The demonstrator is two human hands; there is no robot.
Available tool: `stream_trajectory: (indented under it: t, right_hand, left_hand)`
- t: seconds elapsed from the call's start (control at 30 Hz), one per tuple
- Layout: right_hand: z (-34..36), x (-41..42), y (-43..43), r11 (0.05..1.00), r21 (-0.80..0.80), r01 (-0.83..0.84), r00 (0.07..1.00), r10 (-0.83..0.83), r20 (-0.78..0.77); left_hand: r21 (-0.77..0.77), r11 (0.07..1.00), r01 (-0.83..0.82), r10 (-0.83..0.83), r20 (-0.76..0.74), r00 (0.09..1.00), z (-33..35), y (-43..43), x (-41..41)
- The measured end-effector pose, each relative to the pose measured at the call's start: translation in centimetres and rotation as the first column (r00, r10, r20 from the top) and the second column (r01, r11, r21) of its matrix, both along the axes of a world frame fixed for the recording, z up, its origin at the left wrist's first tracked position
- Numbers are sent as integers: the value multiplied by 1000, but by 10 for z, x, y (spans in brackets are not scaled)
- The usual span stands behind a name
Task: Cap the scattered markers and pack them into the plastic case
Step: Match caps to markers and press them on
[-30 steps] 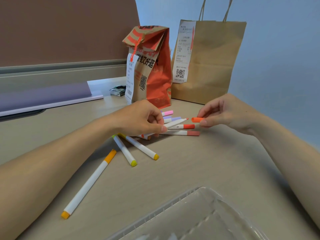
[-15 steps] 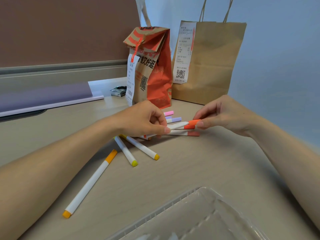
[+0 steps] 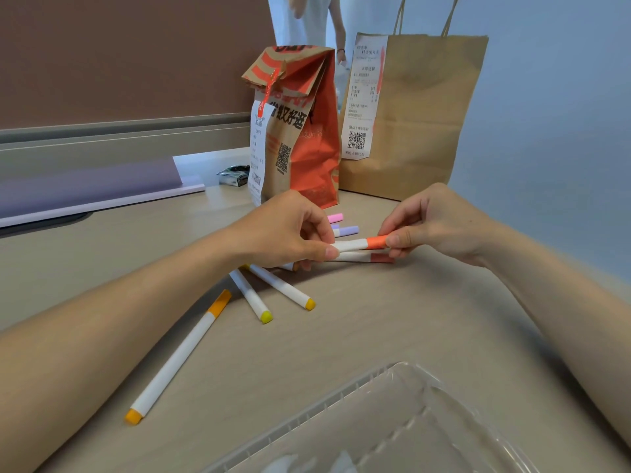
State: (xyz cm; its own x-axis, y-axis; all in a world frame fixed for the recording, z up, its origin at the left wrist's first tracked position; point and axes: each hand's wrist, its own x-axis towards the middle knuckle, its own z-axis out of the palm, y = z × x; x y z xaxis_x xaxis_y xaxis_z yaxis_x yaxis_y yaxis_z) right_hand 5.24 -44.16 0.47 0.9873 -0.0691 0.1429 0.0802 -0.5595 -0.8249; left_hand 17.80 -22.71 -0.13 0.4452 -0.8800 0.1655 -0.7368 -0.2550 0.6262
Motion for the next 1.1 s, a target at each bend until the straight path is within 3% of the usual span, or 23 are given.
stream_trajectory:
  t: [0.4, 0.57, 0.77, 1.1]
  right_hand:
    - [-6, 8, 4, 996, 58, 66, 996, -69, 58]
    - [-10, 10, 4, 965, 248, 85, 990, -109, 86]
    - [-14, 10, 4, 859, 510, 46, 993, -95, 71]
    - [-16, 11, 4, 815, 574, 76, 995, -95, 4]
  left_hand:
    - [-55, 998, -4, 6, 36, 999, -1, -1, 0]
    - [-88, 995, -40, 34, -72, 997, 0, 0, 1]
    - [-68, 996, -56, 45, -148, 988, 5, -1, 2]
    - [74, 996, -46, 49, -49, 998, 18, 0, 5]
